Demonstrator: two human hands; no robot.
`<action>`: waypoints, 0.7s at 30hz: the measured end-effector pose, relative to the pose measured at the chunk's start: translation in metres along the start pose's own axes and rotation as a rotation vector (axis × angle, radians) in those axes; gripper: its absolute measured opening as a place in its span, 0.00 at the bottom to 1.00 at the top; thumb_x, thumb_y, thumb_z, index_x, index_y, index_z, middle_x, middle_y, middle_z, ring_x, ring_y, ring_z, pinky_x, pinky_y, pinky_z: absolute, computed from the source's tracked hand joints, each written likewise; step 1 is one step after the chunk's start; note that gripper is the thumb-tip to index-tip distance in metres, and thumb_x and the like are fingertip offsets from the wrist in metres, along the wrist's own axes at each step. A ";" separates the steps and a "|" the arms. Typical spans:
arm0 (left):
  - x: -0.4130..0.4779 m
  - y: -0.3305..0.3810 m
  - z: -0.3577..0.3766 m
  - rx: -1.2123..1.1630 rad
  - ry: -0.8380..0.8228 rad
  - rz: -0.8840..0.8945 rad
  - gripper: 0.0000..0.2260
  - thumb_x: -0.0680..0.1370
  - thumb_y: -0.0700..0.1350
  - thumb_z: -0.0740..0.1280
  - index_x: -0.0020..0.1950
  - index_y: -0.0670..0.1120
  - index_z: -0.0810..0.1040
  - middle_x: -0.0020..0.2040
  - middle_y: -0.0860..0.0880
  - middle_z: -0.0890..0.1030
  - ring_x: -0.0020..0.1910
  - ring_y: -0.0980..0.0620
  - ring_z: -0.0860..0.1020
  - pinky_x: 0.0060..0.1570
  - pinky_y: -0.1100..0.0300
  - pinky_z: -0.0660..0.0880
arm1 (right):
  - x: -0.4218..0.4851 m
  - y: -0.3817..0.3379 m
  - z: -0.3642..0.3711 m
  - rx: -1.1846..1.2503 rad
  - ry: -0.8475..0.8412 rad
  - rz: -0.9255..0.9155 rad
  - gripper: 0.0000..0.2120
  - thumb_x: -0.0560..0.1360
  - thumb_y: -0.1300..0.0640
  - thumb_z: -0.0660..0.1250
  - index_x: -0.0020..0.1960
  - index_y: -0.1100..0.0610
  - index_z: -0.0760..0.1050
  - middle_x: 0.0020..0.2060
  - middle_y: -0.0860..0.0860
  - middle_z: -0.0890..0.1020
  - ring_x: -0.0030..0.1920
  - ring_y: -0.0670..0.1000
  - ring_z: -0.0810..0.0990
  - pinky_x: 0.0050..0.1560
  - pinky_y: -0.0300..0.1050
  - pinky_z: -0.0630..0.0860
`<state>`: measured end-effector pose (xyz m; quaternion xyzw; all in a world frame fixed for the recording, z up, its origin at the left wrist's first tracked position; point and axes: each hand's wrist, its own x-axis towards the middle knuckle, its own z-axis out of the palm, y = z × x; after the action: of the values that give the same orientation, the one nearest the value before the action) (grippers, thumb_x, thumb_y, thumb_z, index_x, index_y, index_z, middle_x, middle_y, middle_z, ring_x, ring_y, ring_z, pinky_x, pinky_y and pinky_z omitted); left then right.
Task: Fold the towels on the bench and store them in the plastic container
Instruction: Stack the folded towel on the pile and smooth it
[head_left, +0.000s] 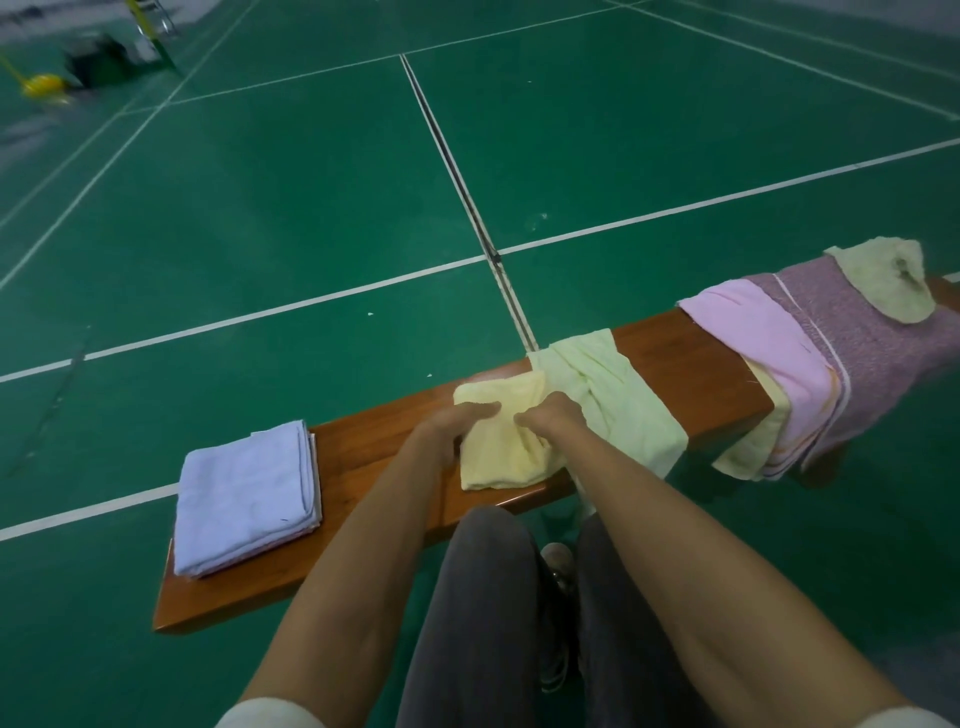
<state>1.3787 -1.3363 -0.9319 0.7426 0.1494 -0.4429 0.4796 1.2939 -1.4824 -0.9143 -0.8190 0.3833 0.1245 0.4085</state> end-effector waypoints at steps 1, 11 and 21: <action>-0.001 0.000 0.001 -0.066 -0.035 0.035 0.36 0.67 0.58 0.80 0.67 0.47 0.68 0.62 0.45 0.77 0.60 0.41 0.77 0.62 0.43 0.77 | -0.001 -0.002 -0.001 0.019 -0.005 0.003 0.18 0.78 0.47 0.70 0.61 0.56 0.72 0.59 0.55 0.78 0.61 0.56 0.78 0.51 0.44 0.73; -0.016 -0.001 -0.030 -0.345 -0.029 0.225 0.36 0.68 0.51 0.80 0.71 0.40 0.70 0.57 0.35 0.83 0.53 0.34 0.84 0.48 0.40 0.82 | -0.015 -0.015 -0.010 0.605 -0.280 0.118 0.22 0.70 0.52 0.65 0.62 0.57 0.72 0.56 0.61 0.79 0.56 0.62 0.79 0.61 0.61 0.78; -0.059 -0.022 -0.101 -0.204 0.146 0.305 0.32 0.77 0.59 0.72 0.72 0.41 0.70 0.62 0.39 0.80 0.57 0.39 0.81 0.60 0.39 0.79 | -0.053 -0.063 0.032 0.678 -0.376 0.027 0.18 0.75 0.59 0.73 0.63 0.60 0.77 0.54 0.57 0.82 0.53 0.59 0.82 0.51 0.55 0.83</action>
<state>1.3833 -1.2286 -0.8824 0.7343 0.1139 -0.2927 0.6018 1.3072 -1.4062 -0.8710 -0.5953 0.3318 0.1440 0.7175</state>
